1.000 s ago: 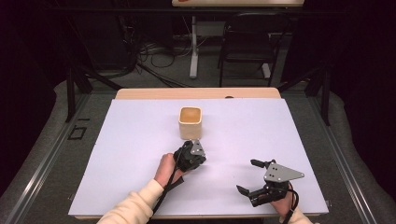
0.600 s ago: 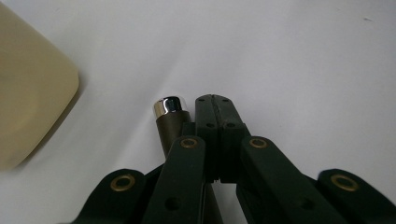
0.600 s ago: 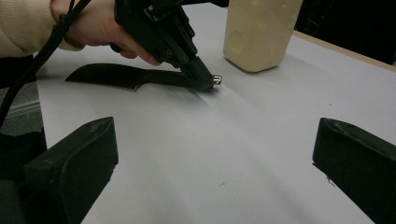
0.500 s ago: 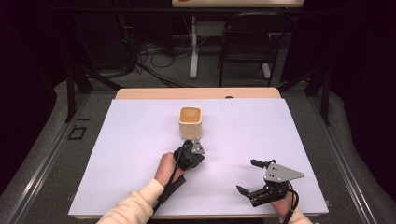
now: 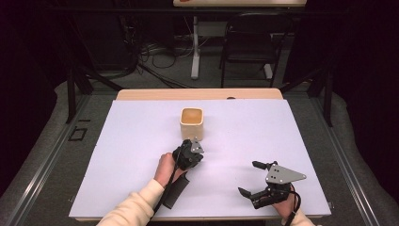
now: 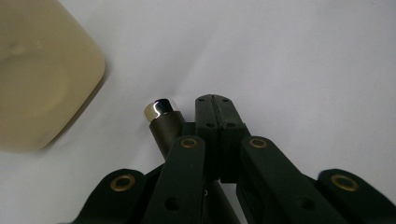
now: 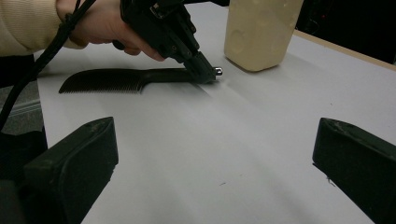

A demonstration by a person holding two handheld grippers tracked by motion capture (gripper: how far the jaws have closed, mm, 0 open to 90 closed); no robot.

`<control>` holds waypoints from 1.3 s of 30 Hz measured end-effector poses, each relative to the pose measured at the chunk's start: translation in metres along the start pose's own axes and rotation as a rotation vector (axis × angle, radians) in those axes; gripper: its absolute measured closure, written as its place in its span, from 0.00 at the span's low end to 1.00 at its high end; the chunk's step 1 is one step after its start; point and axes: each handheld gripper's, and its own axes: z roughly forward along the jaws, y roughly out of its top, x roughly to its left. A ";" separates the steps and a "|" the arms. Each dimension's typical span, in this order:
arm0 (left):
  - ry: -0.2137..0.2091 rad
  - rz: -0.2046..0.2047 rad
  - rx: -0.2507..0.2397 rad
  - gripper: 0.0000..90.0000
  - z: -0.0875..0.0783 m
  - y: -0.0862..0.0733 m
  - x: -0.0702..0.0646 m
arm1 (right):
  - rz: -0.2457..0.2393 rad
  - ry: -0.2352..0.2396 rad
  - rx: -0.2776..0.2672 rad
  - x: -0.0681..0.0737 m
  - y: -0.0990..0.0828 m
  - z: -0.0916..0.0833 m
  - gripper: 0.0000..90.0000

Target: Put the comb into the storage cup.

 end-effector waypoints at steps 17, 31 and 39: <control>0.027 -0.030 0.003 1.00 -0.002 -0.005 0.008 | 0.001 0.002 -0.001 0.000 0.000 0.000 0.00; 0.044 -0.041 0.019 1.00 -0.002 -0.010 0.013 | 0.000 0.005 0.000 0.000 0.000 0.001 0.00; 0.051 -0.055 0.023 1.00 -0.002 -0.012 0.015 | -0.001 0.007 0.002 -0.001 0.000 0.001 0.00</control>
